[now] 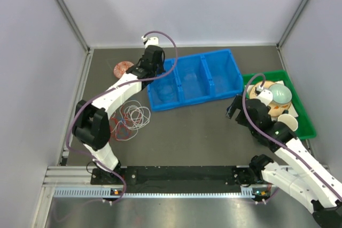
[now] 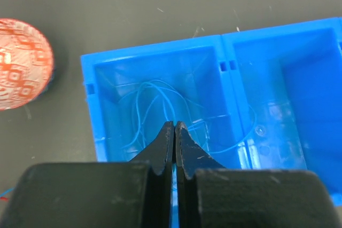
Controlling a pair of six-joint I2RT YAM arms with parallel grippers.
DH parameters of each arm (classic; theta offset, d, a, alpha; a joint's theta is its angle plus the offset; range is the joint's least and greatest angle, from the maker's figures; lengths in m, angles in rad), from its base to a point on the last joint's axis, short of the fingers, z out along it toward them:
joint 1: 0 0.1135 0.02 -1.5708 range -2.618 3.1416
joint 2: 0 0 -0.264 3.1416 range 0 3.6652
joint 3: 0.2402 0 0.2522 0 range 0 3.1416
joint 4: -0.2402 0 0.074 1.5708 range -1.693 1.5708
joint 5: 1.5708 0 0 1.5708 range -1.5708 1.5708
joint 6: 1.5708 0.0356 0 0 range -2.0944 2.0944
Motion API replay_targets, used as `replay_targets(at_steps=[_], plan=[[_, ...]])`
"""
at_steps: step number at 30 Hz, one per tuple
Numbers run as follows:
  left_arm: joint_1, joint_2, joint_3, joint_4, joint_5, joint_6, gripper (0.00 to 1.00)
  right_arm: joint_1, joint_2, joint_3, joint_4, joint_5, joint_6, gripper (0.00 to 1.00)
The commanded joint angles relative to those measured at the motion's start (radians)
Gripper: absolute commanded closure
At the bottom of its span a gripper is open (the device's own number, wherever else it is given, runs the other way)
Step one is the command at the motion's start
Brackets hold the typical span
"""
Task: Untangle the cables
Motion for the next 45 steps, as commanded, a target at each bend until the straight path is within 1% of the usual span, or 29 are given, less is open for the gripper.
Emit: replay_targets(at_steps=[1, 2, 3, 4, 5, 6, 7, 8, 10, 11, 15, 17, 18, 20, 21, 22, 26, 29, 31, 32, 36, 39, 42, 45], plan=[[-0.004, 0.045, 0.017, 0.040, 0.079, 0.014, 0.92, 0.006, 0.019, 0.036, 0.021, -0.001, 0.018, 0.01], [-0.004, 0.066, 0.026, 0.008, 0.084, 0.000, 0.75, 0.004, 0.017, 0.038, 0.020, -0.001, 0.018, 0.01], [-0.004, 0.071, 0.033, -0.004, 0.090, -0.002, 0.61, 0.006, 0.016, 0.037, 0.021, -0.001, 0.018, 0.02], [-0.005, 0.074, 0.044, -0.016, 0.102, -0.002, 0.28, 0.006, 0.008, 0.033, 0.020, -0.001, 0.016, 0.02], [-0.004, 0.066, 0.047, -0.024, 0.123, -0.002, 0.19, 0.004, 0.003, 0.030, 0.020, -0.001, 0.016, 0.02], [-0.008, 0.060, 0.052, -0.024, 0.136, 0.008, 0.14, 0.006, -0.001, 0.023, 0.021, 0.001, 0.019, 0.02], [-0.014, 0.054, 0.056, -0.024, 0.143, 0.017, 0.04, 0.006, -0.004, 0.020, 0.020, 0.001, 0.018, 0.02], [-0.020, 0.037, 0.063, -0.026, 0.130, 0.052, 0.04, 0.006, -0.007, 0.018, 0.020, 0.001, 0.016, 0.02], [-0.056, 0.024, 0.089, -0.032, 0.101, 0.101, 0.03, 0.006, -0.006, 0.018, 0.020, -0.002, 0.018, 0.02], [-0.077, 0.014, 0.092, -0.029, 0.108, 0.144, 0.04, 0.006, -0.003, 0.018, 0.020, -0.002, 0.018, 0.02], [-0.139, 0.033, 0.118, -0.043, 0.121, 0.215, 0.07, 0.006, 0.008, 0.017, 0.021, 0.001, 0.026, 0.02], [-0.158, 0.074, 0.129, -0.062, 0.104, 0.236, 0.12, 0.006, 0.011, 0.017, 0.021, -0.001, 0.026, 0.02], [-0.162, 0.086, 0.144, -0.067, 0.081, 0.238, 0.17, 0.006, 0.013, 0.017, 0.021, -0.002, 0.026, 0.02], [-0.162, 0.117, 0.153, -0.075, 0.062, 0.247, 0.24, 0.004, 0.011, 0.015, 0.021, -0.005, 0.026, 0.02], [-0.163, 0.126, 0.162, -0.075, 0.017, 0.258, 0.30, 0.004, 0.004, 0.013, 0.021, -0.005, 0.024, 0.02], [-0.165, 0.132, 0.168, -0.075, -0.003, 0.291, 0.30, 0.004, 0.002, 0.012, 0.021, -0.007, 0.024, 0.02], [-0.160, 0.180, 0.201, -0.087, -0.045, 0.331, 0.34, 0.004, -0.018, 0.006, 0.020, -0.004, 0.019, 0.02], [-0.136, 0.195, 0.199, -0.095, 0.011, 0.319, 0.39, 0.006, -0.017, 0.004, 0.020, -0.007, 0.019, 0.02], [-0.114, 0.197, 0.193, -0.101, 0.053, 0.289, 0.45, 0.004, -0.015, 0.003, 0.018, -0.013, 0.023, 0.02], [-0.099, 0.194, 0.188, -0.099, 0.097, 0.285, 0.46, 0.004, -0.016, 0.003, 0.020, -0.015, 0.023, 0.02], [-0.091, 0.194, 0.187, -0.098, 0.111, 0.281, 0.55, 0.006, -0.013, 0.001, 0.018, -0.015, 0.021, 0.02], [-0.082, 0.198, 0.187, -0.099, 0.134, 0.278, 0.56, 0.004, -0.013, 0.003, 0.018, -0.016, 0.023, 0.02], [-0.073, 0.209, 0.190, -0.095, 0.166, 0.278, 0.54, 0.006, -0.016, 0.001, 0.018, -0.016, 0.026, 0.02], [-0.067, 0.221, 0.198, -0.089, 0.191, 0.285, 0.55, 0.006, -0.036, -0.006, 0.018, -0.016, 0.029, 0.02]])
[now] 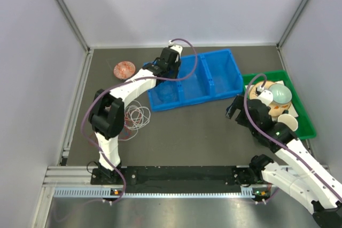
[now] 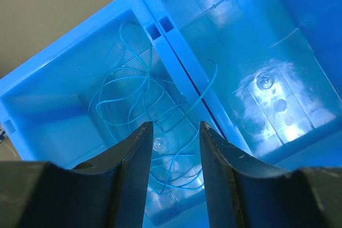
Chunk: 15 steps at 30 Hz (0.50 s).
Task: Untangle the cables
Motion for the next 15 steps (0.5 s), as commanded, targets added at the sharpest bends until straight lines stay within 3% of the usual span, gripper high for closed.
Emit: replay_targets(at_steps=[1, 9, 12, 13, 14, 15], plan=[[0.008, 0.018, 0.041, 0.026, 0.066, 0.005, 0.56, 0.006, -0.033, -0.009, 0.018, -0.003, 0.010, 0.02], [0.017, 0.058, 0.045, 0.024, 0.060, 0.022, 0.66, 0.006, -0.027, 0.004, 0.010, 0.003, 0.006, 0.02], [0.022, 0.056, 0.044, 0.027, 0.056, 0.026, 0.78, 0.006, -0.024, 0.012, 0.010, 0.004, 0.007, 0.02], [0.024, 0.055, 0.044, 0.027, 0.047, 0.026, 0.93, 0.004, -0.021, 0.017, 0.010, 0.003, 0.003, 0.02], [0.025, 0.049, 0.044, 0.026, 0.041, 0.026, 0.99, 0.006, -0.017, 0.020, 0.010, 0.000, 0.000, 0.02], [0.025, 0.031, 0.044, 0.021, 0.034, 0.022, 1.00, 0.004, -0.015, 0.020, 0.010, 0.001, -0.002, 0.02]])
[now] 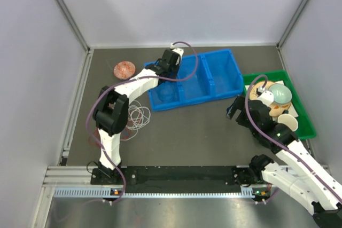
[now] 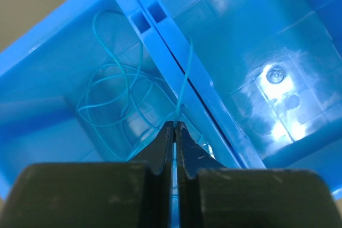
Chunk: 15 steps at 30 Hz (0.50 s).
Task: Untangle the cables
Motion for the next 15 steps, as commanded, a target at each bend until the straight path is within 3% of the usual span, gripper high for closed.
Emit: replay_targets(at_steps=[1, 5, 9, 13, 15], plan=[[0.008, -0.052, 0.020, 0.022, -0.015, 0.007, 1.00, 0.006, 0.008, 0.031, 0.013, 0.003, -0.004, 0.02], [0.029, -0.142, -0.011, 0.023, -0.072, -0.038, 1.00, 0.004, 0.010, 0.033, 0.013, 0.008, 0.002, 0.02], [0.084, -0.201, -0.043, -0.007, -0.089, -0.221, 1.00, 0.006, 0.016, 0.030, 0.014, 0.006, 0.008, 0.02], [0.092, -0.212, -0.094, -0.040, -0.162, -0.293, 1.00, 0.006, 0.011, 0.020, 0.019, 0.002, 0.019, 0.02], [0.103, -0.218, -0.122, -0.020, -0.117, -0.307, 1.00, 0.006, 0.004, 0.016, 0.019, -0.001, 0.021, 0.02]])
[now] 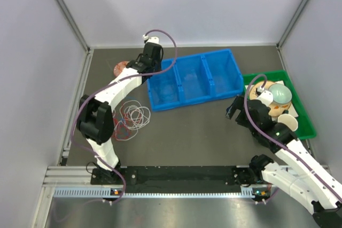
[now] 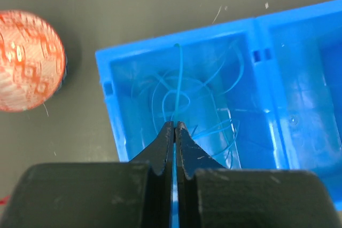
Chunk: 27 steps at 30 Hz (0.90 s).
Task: Untangle the cables
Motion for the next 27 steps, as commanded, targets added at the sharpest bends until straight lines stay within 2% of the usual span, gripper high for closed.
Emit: replay_targets(at_steps=[1, 4, 5, 6, 7, 8, 11, 16, 18, 22, 27], plan=[[0.007, -0.029, -0.073, -0.002, 0.005, -0.103, 1.00, 0.004, -0.014, 0.010, 0.018, -0.002, 0.015, 0.02], [0.008, -0.006, -0.078, -0.014, 0.034, -0.114, 1.00, 0.006, -0.025, 0.002, 0.017, -0.004, 0.010, 0.02], [0.008, 0.000, -0.076, -0.027, 0.043, -0.113, 0.96, 0.006, -0.028, 0.002, 0.017, -0.004, 0.010, 0.02], [0.007, 0.014, -0.064, -0.055, 0.046, -0.113, 0.80, 0.004, -0.031, 0.000, 0.018, -0.005, 0.010, 0.02], [0.008, 0.019, -0.027, -0.089, 0.050, -0.116, 0.52, 0.006, -0.038, -0.001, 0.017, -0.005, 0.011, 0.02], [0.007, 0.020, -0.012, -0.110, 0.051, -0.119, 0.42, 0.004, -0.041, -0.004, 0.017, -0.007, 0.013, 0.02], [0.007, -0.012, 0.008, -0.143, 0.053, -0.119, 0.28, 0.006, -0.046, -0.010, 0.017, -0.009, 0.018, 0.02], [0.005, -0.181, -0.030, -0.153, 0.074, -0.122, 0.29, 0.006, -0.038, -0.020, 0.020, -0.013, 0.022, 0.02], [0.005, -0.276, -0.073, -0.155, 0.036, -0.116, 0.30, 0.006, -0.040, -0.021, 0.018, -0.012, 0.022, 0.02], [0.007, -0.406, -0.246, -0.239, -0.068, -0.152, 0.33, 0.006, -0.045, -0.021, 0.023, -0.007, 0.022, 0.02], [0.011, -0.527, -0.448, -0.380, -0.202, -0.292, 0.39, 0.006, -0.045, -0.036, 0.046, -0.013, 0.007, 0.01]])
